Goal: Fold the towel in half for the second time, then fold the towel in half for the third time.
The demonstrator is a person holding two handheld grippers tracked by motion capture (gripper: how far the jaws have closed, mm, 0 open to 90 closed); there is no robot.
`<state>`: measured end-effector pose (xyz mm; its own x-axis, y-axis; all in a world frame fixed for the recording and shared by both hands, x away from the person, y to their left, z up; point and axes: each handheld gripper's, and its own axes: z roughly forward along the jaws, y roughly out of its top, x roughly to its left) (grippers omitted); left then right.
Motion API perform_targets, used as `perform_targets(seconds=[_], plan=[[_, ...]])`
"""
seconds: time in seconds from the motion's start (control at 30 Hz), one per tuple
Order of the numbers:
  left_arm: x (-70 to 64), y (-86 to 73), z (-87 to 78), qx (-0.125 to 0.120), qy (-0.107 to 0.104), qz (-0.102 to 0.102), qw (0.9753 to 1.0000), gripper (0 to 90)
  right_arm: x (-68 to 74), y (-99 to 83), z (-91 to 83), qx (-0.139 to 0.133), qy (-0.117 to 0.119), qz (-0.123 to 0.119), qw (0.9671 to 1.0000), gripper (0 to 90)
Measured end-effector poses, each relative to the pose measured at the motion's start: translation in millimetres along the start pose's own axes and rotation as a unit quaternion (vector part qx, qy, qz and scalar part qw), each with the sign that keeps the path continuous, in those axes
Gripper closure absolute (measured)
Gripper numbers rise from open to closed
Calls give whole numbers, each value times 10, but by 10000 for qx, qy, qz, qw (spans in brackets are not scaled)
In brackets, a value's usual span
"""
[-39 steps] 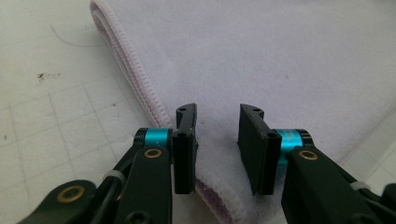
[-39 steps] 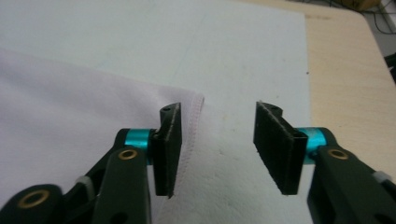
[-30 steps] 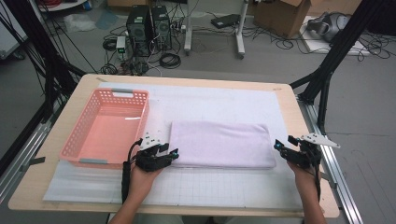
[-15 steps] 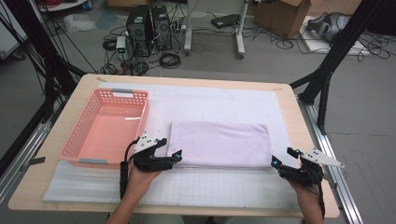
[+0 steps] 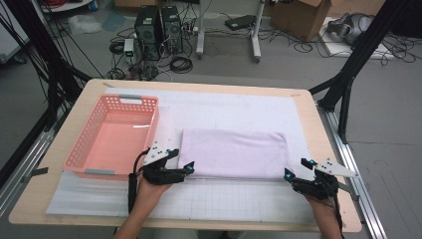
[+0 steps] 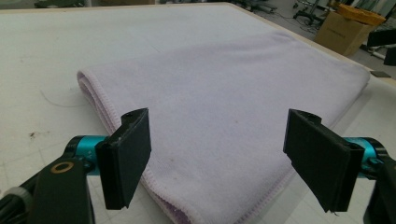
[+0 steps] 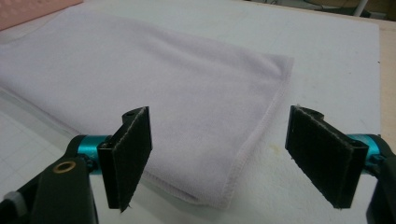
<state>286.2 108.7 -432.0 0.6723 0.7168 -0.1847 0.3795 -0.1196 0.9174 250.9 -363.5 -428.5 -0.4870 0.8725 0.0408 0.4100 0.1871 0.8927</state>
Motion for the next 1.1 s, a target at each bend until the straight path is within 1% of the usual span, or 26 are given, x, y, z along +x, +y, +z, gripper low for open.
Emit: perform_targets(seconds=[0.07,0.17,0.33,0.43,0.5,0.7,0.77,0.8,0.9,0.97,1.03,1.1], plan=[[-7,-8,3,13,-1,5,10000,248,-12,-13,-7,-1,20,78,10000,216],[-17,-27,13,46,-14,20,10000,251,-30,-18,-11,-26,-9,111,9999,216],[5,-42,25,77,24,-8,10000,252,-27,-8,-3,-53,-4,64,10000,216],[6,-44,23,71,48,-30,10000,251,-22,-10,0,-52,23,94,9999,216],[11,-46,18,84,74,-13,9999,251,-24,-7,4,-56,31,73,10000,216],[26,-55,42,158,79,-104,9998,257,-21,-8,0,-39,13,87,10000,216],[28,-57,47,183,110,-88,9997,259,-30,-19,-14,-41,0,77,10000,216],[26,-59,49,192,121,-132,9997,259,-31,-23,-19,-36,-2,99,9999,216],[15,-66,41,274,160,-169,9994,263,-35,-25,-33,-33,-15,115,9999,216],[7,-67,37,312,247,-178,9990,267,-37,-17,-30,-42,-1,58,10000,216],[6,-67,39,364,318,-232,9986,264,-34,-15,-26,-41,17,78,10000,216],[1,-75,41,421,354,-238,9982,251,-34,-19,-21,-23,39,91,9999,216]])
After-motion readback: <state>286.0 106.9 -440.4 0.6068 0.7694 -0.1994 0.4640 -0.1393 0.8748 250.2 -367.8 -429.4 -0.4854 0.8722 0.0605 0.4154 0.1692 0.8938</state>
